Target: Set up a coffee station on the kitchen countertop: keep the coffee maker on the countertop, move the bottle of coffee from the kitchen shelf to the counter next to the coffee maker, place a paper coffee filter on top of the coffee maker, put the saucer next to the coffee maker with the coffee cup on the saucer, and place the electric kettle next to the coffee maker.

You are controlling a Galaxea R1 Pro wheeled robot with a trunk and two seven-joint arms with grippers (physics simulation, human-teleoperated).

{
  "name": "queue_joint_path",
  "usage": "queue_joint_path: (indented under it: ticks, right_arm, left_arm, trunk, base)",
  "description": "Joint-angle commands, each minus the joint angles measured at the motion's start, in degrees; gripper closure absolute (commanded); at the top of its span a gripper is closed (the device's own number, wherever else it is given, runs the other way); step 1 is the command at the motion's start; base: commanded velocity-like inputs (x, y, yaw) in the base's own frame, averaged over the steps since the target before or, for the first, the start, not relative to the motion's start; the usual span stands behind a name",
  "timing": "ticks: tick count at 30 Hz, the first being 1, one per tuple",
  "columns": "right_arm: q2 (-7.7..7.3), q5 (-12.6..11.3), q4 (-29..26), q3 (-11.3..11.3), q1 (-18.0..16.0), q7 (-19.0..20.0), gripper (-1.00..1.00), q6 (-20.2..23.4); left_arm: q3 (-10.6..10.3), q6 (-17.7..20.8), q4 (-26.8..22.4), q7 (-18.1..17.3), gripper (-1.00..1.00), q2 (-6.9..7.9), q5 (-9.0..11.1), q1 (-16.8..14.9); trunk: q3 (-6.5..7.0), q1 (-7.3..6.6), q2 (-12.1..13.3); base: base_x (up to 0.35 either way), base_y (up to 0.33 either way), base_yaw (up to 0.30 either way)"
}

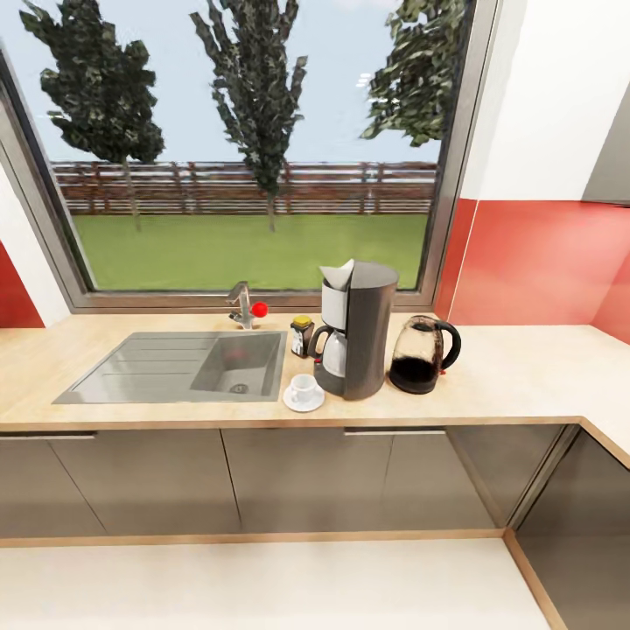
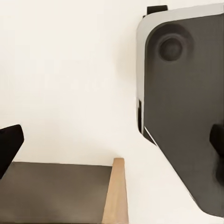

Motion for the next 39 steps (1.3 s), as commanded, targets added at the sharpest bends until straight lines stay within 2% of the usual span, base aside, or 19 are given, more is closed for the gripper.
queue_joint_path:
  ticks: [1,5,27,31,36,39]
  right_arm:
    - [0.09,-0.6,-0.1,0.5,0.0,0.1,-1.00,0.6]
    - [0.96,-0.6,-0.1,0.5,0.0,0.1,-1.00,0.8]
    - [1.34,-0.8,-0.2,0.5,0.0,-0.2,-1.00,0.1]
    - [1.03,-0.6,-0.6,0.5,0.0,-0.3,-1.00,-1.5]
    - [0.56,-0.6,-0.6,0.6,0.0,-0.4,-1.00,-6.1]
    - [0.54,-0.6,-0.6,0.6,0.0,-0.4,-1.00,-7.3]
  left_arm:
    - [-0.5,0.2,0.2,1.3,-1.00,-0.03,0.1,0.0]
    - [-0.5,0.2,1.1,2.2,-1.00,-0.11,0.1,0.0]
    - [-0.5,0.1,1.7,2.2,-1.00,-0.08,0.2,0.0]
    - [-0.5,0.1,1.7,2.2,-1.00,-0.08,0.2,0.0]
    - [-0.6,0.0,1.7,2.2,-1.00,-0.08,0.2,0.0]
    - [-0.7,-0.1,1.7,2.1,-1.00,-0.08,0.2,0.0]
  trunk:
    - [-0.13,0.03,-0.1]
    - [-0.13,0.03,-0.1]
    - [-0.13,0.03,-0.1]
    - [-0.13,0.03,-0.1]
    - [-0.13,0.03,-0.1]
    - [-0.13,0.03,-0.1]
  base:
    - [0.000,0.000,0.000]
    - [0.000,0.000,0.000]
    - [0.000,0.000,0.000]
    - [0.000,0.000,0.000]
    - [0.000,0.000,0.000]
    - [0.000,0.000,0.000]
